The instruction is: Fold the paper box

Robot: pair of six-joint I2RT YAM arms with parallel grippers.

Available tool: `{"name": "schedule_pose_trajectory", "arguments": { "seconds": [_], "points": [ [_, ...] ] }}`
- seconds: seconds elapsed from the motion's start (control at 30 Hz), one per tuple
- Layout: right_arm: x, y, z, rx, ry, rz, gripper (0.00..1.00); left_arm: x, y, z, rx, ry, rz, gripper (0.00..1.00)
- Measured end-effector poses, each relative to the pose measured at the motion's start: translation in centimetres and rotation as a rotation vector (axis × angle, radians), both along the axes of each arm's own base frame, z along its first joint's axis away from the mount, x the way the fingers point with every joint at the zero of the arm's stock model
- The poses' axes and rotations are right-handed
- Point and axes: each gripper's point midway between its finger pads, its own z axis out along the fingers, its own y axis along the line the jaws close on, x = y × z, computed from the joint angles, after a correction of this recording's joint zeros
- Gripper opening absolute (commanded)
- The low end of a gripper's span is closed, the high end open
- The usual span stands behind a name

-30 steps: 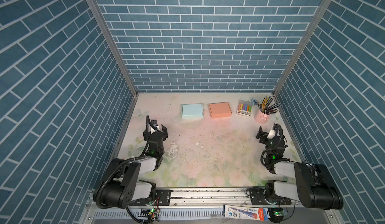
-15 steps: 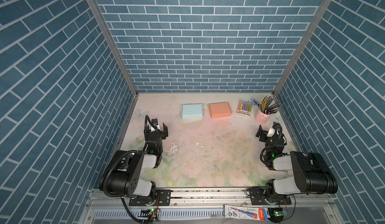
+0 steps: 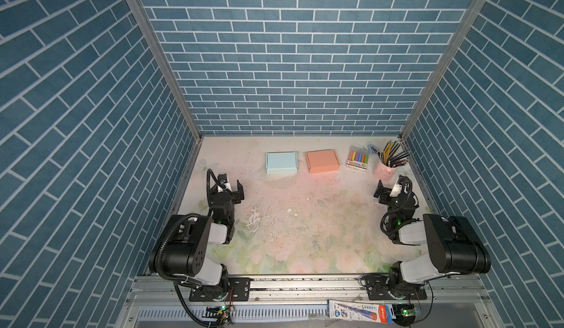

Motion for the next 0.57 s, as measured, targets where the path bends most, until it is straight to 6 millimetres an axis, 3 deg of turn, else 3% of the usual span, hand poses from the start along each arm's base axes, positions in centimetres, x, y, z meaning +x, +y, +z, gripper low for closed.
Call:
{"name": "schedule_pose_trajectory", "arguments": {
  "seconds": [0.57],
  "points": [
    [0.01, 0.08, -0.13, 0.001, 0.006, 0.006, 0.98, 0.03, -0.17, 0.0, -0.004, 0.0, -0.011, 0.88]
  ]
}}
